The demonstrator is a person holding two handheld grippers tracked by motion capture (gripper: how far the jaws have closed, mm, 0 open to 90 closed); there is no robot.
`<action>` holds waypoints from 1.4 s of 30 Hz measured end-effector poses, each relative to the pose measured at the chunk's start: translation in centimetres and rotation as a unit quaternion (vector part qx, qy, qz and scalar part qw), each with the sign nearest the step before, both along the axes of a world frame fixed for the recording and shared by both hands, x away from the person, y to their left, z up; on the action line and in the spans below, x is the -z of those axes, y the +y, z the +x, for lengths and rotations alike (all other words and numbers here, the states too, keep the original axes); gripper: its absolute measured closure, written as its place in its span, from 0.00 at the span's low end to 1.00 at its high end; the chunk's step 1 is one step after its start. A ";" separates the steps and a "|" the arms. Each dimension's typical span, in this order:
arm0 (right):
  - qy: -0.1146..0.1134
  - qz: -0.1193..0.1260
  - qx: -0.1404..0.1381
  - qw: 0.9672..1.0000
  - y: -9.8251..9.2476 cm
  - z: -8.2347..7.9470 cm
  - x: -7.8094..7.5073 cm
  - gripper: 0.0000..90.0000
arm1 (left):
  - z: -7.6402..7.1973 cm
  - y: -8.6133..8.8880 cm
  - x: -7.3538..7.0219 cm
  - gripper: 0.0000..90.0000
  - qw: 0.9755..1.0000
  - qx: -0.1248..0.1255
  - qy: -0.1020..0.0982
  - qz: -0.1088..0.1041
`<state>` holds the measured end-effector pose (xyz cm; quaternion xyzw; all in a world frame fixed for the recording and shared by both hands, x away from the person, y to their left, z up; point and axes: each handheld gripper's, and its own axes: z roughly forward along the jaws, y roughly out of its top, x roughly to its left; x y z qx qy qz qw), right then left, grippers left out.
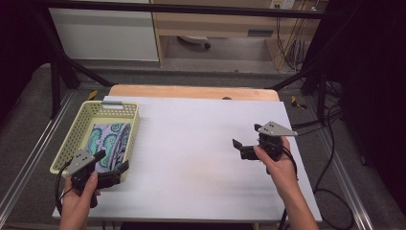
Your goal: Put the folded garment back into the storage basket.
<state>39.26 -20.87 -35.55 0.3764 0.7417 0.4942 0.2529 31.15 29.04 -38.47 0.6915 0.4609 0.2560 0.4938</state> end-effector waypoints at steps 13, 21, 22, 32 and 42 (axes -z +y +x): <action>0.003 0.009 0.020 1.000 -2.0 -0.7 1.1 0.03 | 0.0 -0.3 0.0 0.06 1.000 0.010 0.001 -0.001; 0.015 0.025 0.038 0.999 -3.8 -1.8 2.7 0.03 | -0.6 -0.8 0.2 0.06 1.000 0.024 0.008 0.003; 0.016 0.024 0.038 0.999 -4.0 -2.1 2.9 0.03 | -0.7 -0.9 0.2 0.06 1.000 0.025 0.007 0.004; 0.029 0.033 0.046 0.998 -5.4 -4.3 4.4 0.03 | -1.2 -0.7 0.4 0.06 1.000 0.027 0.011 -0.002; 0.044 0.048 0.055 0.996 -5.9 -5.3 6.3 0.03 | -1.5 -1.1 0.9 0.07 0.999 0.029 0.015 -0.001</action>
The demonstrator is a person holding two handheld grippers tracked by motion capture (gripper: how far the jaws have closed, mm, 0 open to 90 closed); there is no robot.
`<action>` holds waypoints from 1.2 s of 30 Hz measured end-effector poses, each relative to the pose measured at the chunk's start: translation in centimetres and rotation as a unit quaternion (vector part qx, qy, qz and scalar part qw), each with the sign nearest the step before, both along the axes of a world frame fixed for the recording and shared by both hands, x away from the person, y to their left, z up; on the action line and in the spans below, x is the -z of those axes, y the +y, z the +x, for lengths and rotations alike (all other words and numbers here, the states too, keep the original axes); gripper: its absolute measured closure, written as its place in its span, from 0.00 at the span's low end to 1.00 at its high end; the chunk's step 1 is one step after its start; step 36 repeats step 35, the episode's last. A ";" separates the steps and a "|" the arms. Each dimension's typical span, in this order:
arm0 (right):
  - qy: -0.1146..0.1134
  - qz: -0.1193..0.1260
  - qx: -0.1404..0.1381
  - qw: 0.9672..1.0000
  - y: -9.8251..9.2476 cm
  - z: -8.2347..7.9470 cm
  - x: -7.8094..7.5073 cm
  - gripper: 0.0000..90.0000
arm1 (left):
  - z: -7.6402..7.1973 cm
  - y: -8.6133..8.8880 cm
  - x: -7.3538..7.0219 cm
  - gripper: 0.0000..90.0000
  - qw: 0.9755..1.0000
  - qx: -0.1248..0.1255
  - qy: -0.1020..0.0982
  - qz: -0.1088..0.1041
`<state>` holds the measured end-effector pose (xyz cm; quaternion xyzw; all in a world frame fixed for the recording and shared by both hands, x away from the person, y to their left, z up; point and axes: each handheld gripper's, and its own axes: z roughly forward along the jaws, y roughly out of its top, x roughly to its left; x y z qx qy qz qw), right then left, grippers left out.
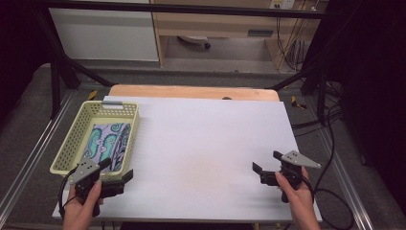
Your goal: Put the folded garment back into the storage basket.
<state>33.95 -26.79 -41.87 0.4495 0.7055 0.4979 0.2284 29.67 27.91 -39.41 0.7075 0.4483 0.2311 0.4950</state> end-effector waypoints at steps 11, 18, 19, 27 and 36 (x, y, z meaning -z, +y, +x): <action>-0.005 -0.031 -0.026 0.999 1.1 0.0 1.7 0.04 | -0.1 -0.4 0.4 0.07 1.000 0.006 0.005 0.003; 0.004 -0.048 -0.056 0.997 2.8 0.1 2.4 0.04 | -0.1 -1.2 0.7 0.07 1.000 0.007 0.007 0.009; 0.006 -0.048 -0.059 0.997 3.1 0.1 2.4 0.04 | -0.1 -1.2 0.7 0.07 1.000 0.007 0.008 0.008; 0.012 -0.059 -0.083 0.995 5.2 1.8 2.4 0.03 | -0.1 -1.6 0.8 0.07 1.000 0.011 0.008 0.013; 0.002 -0.051 -0.088 0.995 6.6 2.3 2.2 0.04 | -0.4 -3.2 0.0 0.07 1.000 0.018 -0.012 0.023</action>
